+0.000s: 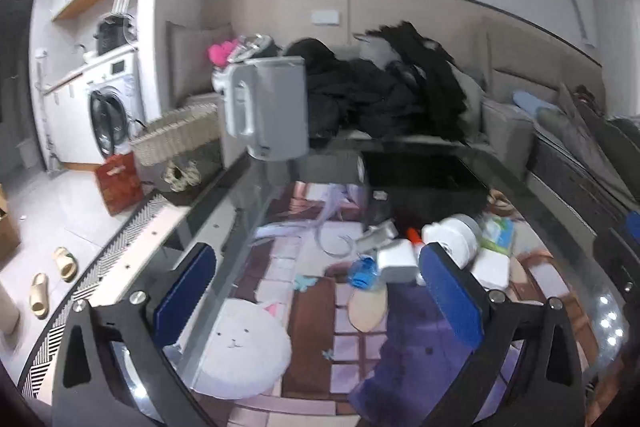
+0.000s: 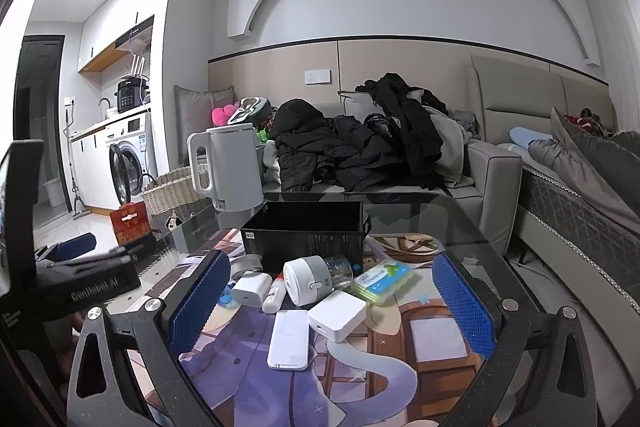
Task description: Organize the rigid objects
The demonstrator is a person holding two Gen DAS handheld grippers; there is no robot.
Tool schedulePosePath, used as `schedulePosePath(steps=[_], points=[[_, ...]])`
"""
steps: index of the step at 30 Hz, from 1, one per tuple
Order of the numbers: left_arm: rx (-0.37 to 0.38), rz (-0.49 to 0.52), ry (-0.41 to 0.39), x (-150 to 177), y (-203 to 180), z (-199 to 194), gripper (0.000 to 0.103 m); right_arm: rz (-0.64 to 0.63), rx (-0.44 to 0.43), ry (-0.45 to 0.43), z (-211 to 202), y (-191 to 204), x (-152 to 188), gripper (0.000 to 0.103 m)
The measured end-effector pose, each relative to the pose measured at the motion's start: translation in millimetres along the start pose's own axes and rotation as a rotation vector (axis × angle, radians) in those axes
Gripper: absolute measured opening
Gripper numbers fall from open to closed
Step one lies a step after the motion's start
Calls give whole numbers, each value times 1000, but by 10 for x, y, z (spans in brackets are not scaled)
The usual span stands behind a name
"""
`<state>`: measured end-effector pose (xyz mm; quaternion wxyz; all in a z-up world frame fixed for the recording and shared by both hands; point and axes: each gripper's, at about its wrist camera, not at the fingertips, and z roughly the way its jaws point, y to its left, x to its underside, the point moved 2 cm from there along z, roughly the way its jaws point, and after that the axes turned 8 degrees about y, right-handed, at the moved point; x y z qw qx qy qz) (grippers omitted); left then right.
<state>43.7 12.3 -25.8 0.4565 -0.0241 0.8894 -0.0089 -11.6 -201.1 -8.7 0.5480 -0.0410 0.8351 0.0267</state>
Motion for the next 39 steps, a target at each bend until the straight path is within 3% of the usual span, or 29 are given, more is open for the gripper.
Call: schedulePosePath(steps=[3,9,18,39], points=[[78,-7,19,-9,4,-14,102,-3,-5,2,9,2,2,103],[90,-5,-29,-1,-33,-119,102,-4,-8,-1,6,5,7,103],[25,-4,-39,-3,-27,-110,103,-1,-10,1,6,-5,17,103],[-14,-35,-24,0,-3,-47,103,5,-12,0,25,-15,45,103]])
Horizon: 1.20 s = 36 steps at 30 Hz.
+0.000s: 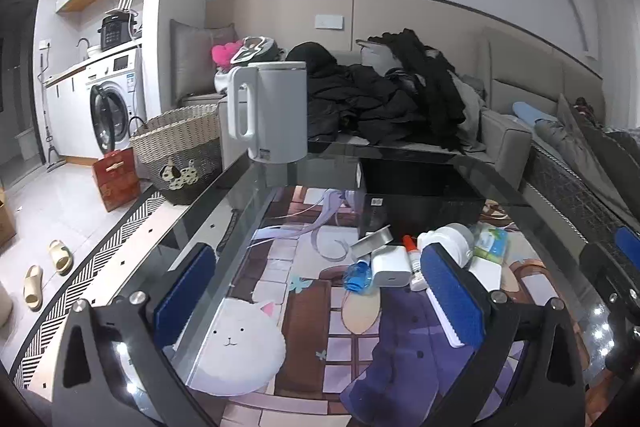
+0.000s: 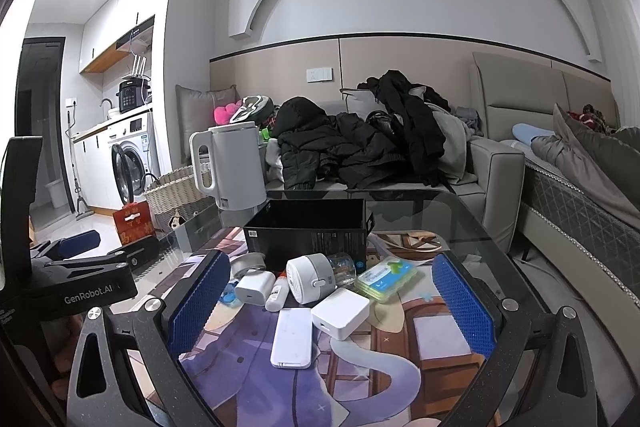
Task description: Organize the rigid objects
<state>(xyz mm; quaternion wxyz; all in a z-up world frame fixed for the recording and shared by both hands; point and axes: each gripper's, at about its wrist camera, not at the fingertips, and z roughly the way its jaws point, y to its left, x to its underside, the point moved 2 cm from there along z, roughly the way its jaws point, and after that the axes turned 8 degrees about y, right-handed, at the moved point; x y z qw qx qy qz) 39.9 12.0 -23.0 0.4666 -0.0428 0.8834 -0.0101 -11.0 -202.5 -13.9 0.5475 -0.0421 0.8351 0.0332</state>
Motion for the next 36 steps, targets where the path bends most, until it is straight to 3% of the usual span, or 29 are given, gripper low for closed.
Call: schedulePosePath(steps=[6,36], points=[[-29,16,13,23,-56,42,103,1,3,4,3,-15,15,103],[-30,13,35,-19,-70,91,103,12,-47,-13,-84,-22,-184,103]])
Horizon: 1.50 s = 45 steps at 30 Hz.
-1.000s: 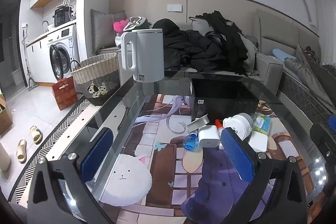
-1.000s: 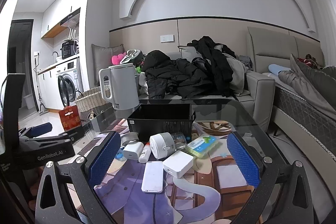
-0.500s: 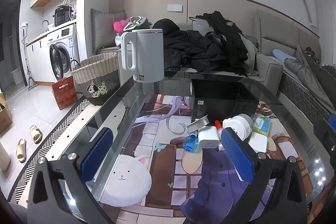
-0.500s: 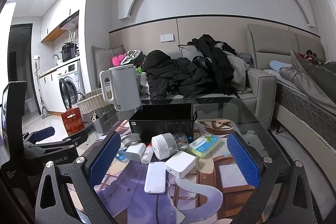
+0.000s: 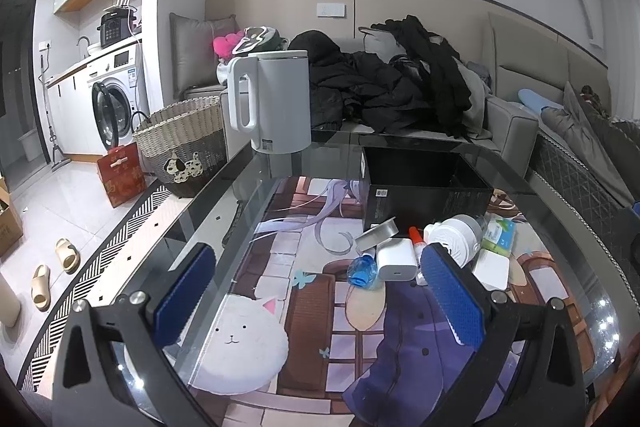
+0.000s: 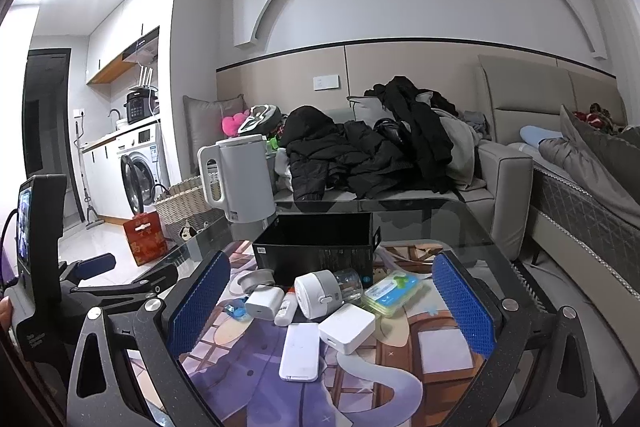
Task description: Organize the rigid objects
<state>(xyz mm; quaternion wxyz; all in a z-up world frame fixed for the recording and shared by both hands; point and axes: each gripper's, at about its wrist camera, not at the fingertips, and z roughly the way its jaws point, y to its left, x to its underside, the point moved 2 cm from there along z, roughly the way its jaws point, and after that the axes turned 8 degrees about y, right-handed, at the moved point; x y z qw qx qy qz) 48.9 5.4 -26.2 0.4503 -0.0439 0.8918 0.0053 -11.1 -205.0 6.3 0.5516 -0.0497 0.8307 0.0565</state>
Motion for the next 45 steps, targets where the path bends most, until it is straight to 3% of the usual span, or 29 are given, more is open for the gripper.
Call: schedulePosePath(steps=[7,15,23,27,29,31,37,45], points=[[24,0,67,-59,-16,100,103,4,-7,35,68,-34,-73,103],[31,45,197,-131,-137,369,103,-17,6,156,382,-93,-211,103],[81,124,344,-200,-344,789,101,-3,-10,372,967,-220,-213,103],[131,146,444,-162,-448,1028,85,48,-23,491,1268,-328,-117,103],[142,157,478,-146,-506,1125,82,61,-34,540,1401,-343,-42,102],[136,175,486,-147,-567,1200,81,60,-37,577,1506,-337,22,101],[143,209,504,-177,-666,1321,69,81,-55,689,1781,-352,197,79],[144,215,539,-178,-759,1436,67,72,-57,753,2002,-304,358,76]])
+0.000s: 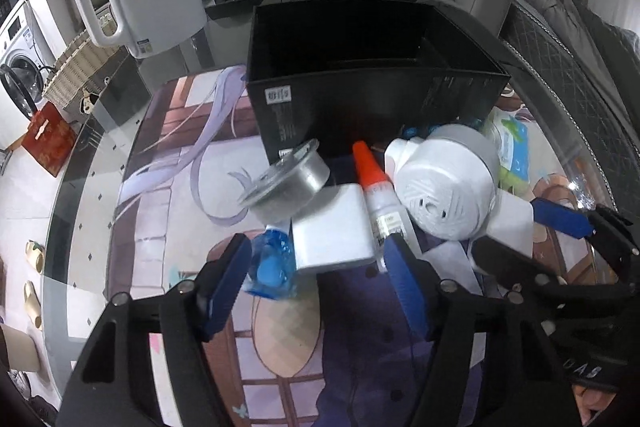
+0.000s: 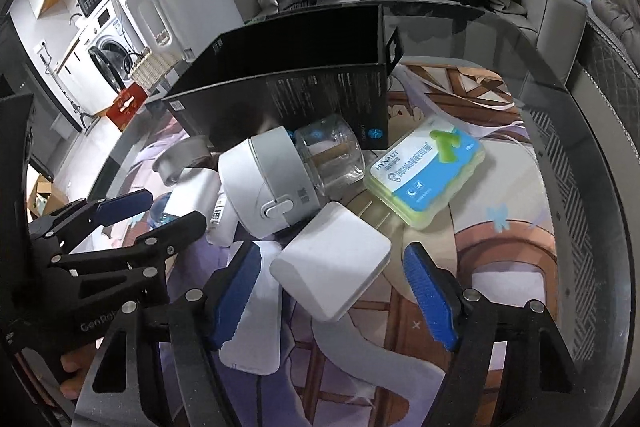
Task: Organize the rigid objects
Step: 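Grasp the white square charger with the left tool while the right tool grasps the white square box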
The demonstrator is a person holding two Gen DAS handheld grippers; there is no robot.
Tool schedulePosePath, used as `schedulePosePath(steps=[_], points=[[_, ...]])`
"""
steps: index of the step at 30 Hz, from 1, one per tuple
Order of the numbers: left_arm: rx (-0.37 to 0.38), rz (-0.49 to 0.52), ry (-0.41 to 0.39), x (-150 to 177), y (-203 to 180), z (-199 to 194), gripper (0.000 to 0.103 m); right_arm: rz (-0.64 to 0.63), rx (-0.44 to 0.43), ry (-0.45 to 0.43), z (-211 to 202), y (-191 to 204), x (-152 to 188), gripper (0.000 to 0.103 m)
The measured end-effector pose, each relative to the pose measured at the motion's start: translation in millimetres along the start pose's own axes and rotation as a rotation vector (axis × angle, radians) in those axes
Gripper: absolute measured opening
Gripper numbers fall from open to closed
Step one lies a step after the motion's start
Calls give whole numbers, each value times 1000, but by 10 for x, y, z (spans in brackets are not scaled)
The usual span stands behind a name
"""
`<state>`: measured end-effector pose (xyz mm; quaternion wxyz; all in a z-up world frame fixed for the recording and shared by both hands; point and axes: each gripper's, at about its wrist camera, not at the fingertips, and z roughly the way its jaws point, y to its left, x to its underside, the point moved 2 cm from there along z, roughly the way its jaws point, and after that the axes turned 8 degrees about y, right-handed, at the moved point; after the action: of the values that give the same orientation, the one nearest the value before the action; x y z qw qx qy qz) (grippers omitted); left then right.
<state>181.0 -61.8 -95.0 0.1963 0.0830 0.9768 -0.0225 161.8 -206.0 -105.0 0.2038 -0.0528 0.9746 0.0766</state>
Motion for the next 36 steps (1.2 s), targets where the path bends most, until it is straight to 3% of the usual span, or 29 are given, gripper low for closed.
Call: schedulePosePath(steps=[6,15,24,30,33,36], points=[[22,25,10,-43,-29,19,42,0,-8,33,122,-6,-23,69],[51,42,25,122,55,-46,41,-19,-24,35,45,-86,58,68],[77,20,44,632,51,-258,41,-152,-84,116,-98,-27,385,68],[100,32,55,708,7,-269,42,-19,-64,138,-195,-116,506,73],[102,34,72,722,-6,-229,42,31,-99,122,-267,-144,529,73],[98,37,75,729,-27,-218,42,8,-108,108,-267,-75,498,72]])
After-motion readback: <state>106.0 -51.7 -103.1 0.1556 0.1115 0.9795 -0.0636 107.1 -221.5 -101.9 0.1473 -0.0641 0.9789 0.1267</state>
